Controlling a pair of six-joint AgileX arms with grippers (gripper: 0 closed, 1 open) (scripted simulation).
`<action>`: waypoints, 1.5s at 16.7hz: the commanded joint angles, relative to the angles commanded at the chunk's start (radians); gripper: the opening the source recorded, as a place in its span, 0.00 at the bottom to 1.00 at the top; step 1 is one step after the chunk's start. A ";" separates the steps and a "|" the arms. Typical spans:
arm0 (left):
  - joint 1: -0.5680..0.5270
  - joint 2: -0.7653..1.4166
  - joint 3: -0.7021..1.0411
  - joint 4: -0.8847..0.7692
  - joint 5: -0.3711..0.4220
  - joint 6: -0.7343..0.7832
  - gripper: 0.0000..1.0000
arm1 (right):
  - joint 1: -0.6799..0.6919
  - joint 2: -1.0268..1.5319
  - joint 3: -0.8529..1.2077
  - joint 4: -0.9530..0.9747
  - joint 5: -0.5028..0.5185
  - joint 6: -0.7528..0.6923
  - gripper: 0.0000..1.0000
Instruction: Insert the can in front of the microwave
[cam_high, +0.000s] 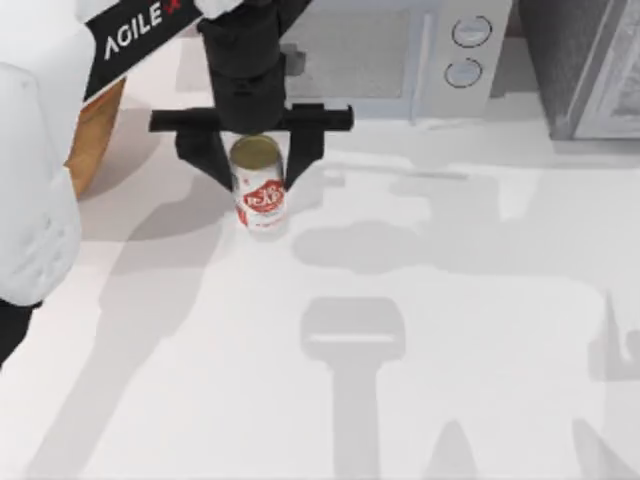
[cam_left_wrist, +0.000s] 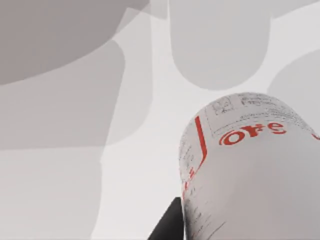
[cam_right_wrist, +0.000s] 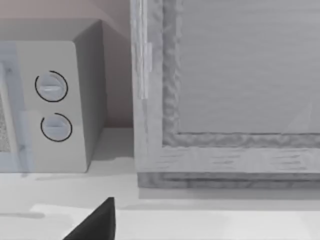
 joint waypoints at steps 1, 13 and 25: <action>-0.006 0.011 0.019 -0.009 -0.009 -0.018 0.00 | 0.000 0.000 0.000 0.000 0.000 0.000 1.00; -0.011 0.015 -0.004 0.019 -0.018 -0.030 0.00 | 0.000 0.000 0.000 0.000 0.000 0.000 1.00; -0.011 0.015 -0.004 0.019 -0.018 -0.030 0.83 | 0.000 0.000 0.000 0.000 0.000 0.000 1.00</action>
